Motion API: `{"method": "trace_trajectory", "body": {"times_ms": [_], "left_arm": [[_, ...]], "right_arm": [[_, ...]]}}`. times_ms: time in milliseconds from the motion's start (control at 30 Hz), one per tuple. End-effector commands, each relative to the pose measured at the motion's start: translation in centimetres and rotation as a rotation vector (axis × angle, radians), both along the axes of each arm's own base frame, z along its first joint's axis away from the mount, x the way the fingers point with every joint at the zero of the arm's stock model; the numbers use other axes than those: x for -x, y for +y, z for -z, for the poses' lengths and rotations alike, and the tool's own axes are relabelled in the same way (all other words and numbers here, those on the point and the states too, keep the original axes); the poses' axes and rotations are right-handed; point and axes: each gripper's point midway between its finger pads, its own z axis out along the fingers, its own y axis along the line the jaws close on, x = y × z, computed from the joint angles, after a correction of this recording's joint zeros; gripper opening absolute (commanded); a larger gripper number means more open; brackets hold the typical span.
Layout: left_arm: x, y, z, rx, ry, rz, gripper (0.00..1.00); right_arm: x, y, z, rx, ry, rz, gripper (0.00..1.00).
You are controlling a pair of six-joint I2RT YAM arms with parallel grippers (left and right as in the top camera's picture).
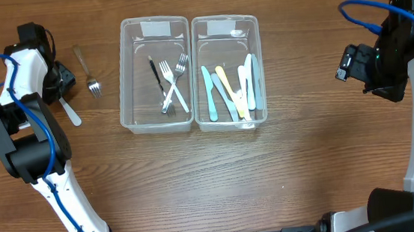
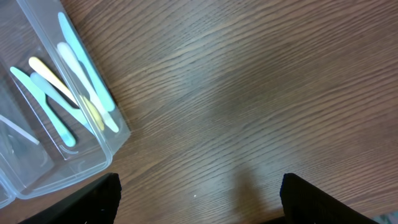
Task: Pack container
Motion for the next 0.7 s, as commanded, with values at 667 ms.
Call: {"method": "trace_trajectory", "body": {"times_ms": [667], "left_arm": [[0.66, 0.87, 1.19, -0.040, 0.052, 0.038, 0.16]], "right_arm": [[0.18, 0.12, -0.34, -0.004, -0.010, -0.001, 0.85]]}}
